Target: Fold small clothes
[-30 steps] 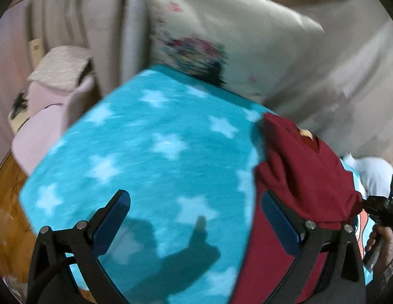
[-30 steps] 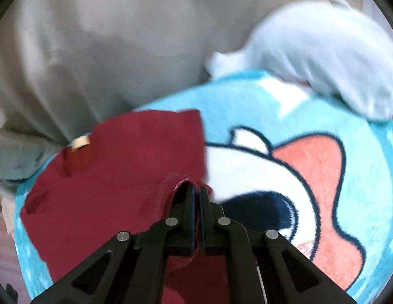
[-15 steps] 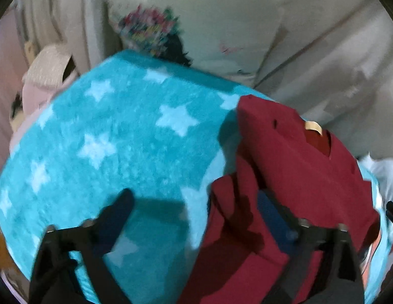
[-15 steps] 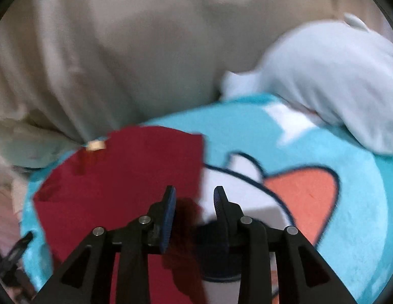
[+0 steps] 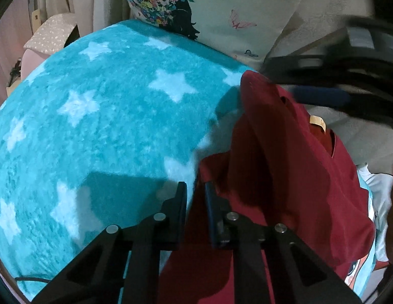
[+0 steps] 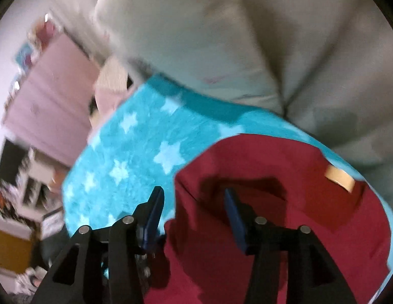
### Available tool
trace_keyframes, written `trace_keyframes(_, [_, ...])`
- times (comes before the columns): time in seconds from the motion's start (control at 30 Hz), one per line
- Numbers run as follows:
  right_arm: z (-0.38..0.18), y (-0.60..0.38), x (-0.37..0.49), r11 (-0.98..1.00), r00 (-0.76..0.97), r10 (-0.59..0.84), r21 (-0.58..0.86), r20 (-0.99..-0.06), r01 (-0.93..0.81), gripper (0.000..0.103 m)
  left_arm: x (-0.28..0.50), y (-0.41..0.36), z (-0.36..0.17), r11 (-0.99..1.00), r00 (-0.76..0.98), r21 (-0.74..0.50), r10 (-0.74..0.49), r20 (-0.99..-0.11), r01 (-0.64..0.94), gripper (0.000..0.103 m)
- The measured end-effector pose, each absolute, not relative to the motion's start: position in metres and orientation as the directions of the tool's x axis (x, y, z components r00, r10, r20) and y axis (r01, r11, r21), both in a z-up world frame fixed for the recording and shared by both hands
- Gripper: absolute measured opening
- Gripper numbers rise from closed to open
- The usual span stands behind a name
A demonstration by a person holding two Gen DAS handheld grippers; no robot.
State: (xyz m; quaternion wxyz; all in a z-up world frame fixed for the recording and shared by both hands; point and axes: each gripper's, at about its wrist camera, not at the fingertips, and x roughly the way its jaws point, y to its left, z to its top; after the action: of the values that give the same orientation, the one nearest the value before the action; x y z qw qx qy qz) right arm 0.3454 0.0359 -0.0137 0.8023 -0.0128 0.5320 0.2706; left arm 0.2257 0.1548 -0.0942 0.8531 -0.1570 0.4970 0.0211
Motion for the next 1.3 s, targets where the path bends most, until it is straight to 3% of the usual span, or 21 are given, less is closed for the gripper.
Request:
trace_keyframes(0.1, [-0.038,0.060,0.356,0.843,0.239,0.326,0.166,-0.915,-0.512,0.050,0.224,0.154,-0.095,0.951,0.513,-0.246,-0.119,-0.850,-0.186,0.014])
trace_keyframes(0.13, [-0.044,0.064,0.357,0.844,0.235,0.286,0.127,-0.929,-0.521,0.017,0.224,0.154,-0.095,0.950,0.514,-0.249,-0.122,-0.849,-0.186,0.014])
trace_keyframes(0.17, [-0.047,0.065,0.360,0.846,0.232,0.257,0.102,-0.938,-0.523,0.009,0.224,0.155,-0.095,0.949,0.516,-0.255,-0.126,-0.847,-0.186,0.014])
trace_keyframes(0.33, [-0.033,0.032,0.384,0.917,0.356,0.239,0.089,-0.903,-0.390,0.009,0.224,0.158,-0.097,0.948,0.508,-0.254,-0.125,-0.852,-0.192,0.009])
trace_keyframes(0.4, [-0.040,0.020,0.390,0.943,0.396,0.203,0.070,-0.896,-0.325,0.014,0.225,0.156,-0.096,0.953,0.504,-0.238,-0.115,-0.856,-0.186,0.009])
trace_keyframes(0.5, [-0.046,-0.002,0.388,0.955,0.431,0.203,0.082,-0.879,-0.284,0.042,0.224,0.153,-0.090,0.964,0.497,-0.214,-0.110,-0.861,-0.158,0.009])
trace_keyframes(0.63, [-0.014,-0.063,0.361,0.940,0.460,0.338,0.274,-0.821,-0.203,0.045,0.216,0.157,-0.071,0.969,0.526,-0.208,-0.109,-0.844,-0.134,0.010])
trace_keyframes(0.7, [0.003,-0.113,0.332,0.937,0.510,0.346,0.321,-0.788,-0.139,0.053,0.215,0.162,-0.063,0.969,0.543,-0.211,-0.108,-0.833,-0.131,0.021])
trace_keyframes(0.77, [0.011,-0.170,0.298,0.947,0.552,0.292,0.318,-0.781,-0.050,0.057,0.219,0.166,-0.056,0.968,0.563,-0.218,-0.112,-0.819,-0.126,0.044])
trace_keyframes(0.97, [-0.019,-0.303,0.202,0.906,0.515,0.185,0.348,-0.837,0.240,0.057,0.261,0.160,-0.052,0.972,0.577,-0.216,-0.123,-0.807,-0.095,0.073])
trace_keyframes(1.0, [-0.023,-0.312,0.194,0.896,0.506,0.189,0.358,-0.842,0.262,0.057,0.265,0.156,-0.054,0.976,0.575,-0.201,-0.116,-0.810,-0.087,0.073])
trace_keyframes(1.07, [-0.039,-0.322,0.178,0.872,0.491,0.205,0.386,-0.846,0.301,0.057,0.281,0.147,-0.065,0.985,0.544,-0.158,-0.099,-0.833,-0.062,0.072])
trace_keyframes(1.1, [-0.048,-0.321,0.176,0.861,0.491,0.223,0.406,-0.842,0.306,0.057,0.286,0.144,-0.072,0.988,0.521,-0.142,-0.092,-0.848,-0.058,0.067])
trace_keyframes(1.13, [-0.051,-0.325,0.176,0.854,0.490,0.235,0.419,-0.840,0.308,0.057,0.293,0.144,-0.080,0.990,0.491,-0.122,-0.072,-0.868,-0.071,0.044])
trace_keyframes(1.17, [-0.057,-0.322,0.175,0.846,0.491,0.246,0.432,-0.836,0.313,0.057,0.296,0.147,-0.086,0.988,0.467,-0.128,-0.076,-0.881,-0.081,0.031])
trace_keyframes(1.23, [-0.066,-0.315,0.180,0.841,0.496,0.258,0.446,-0.829,0.307,0.057,0.298,0.158,-0.090,0.972,0.463,-0.203,-0.126,-0.877,-0.119,0.029])
trace_keyframes(1.3, [-0.072,-0.312,0.183,0.850,0.490,0.235,0.422,-0.840,0.316,0.057,0.293,0.161,-0.083,0.973,0.477,-0.177,-0.085,-0.875,-0.151,0.028])
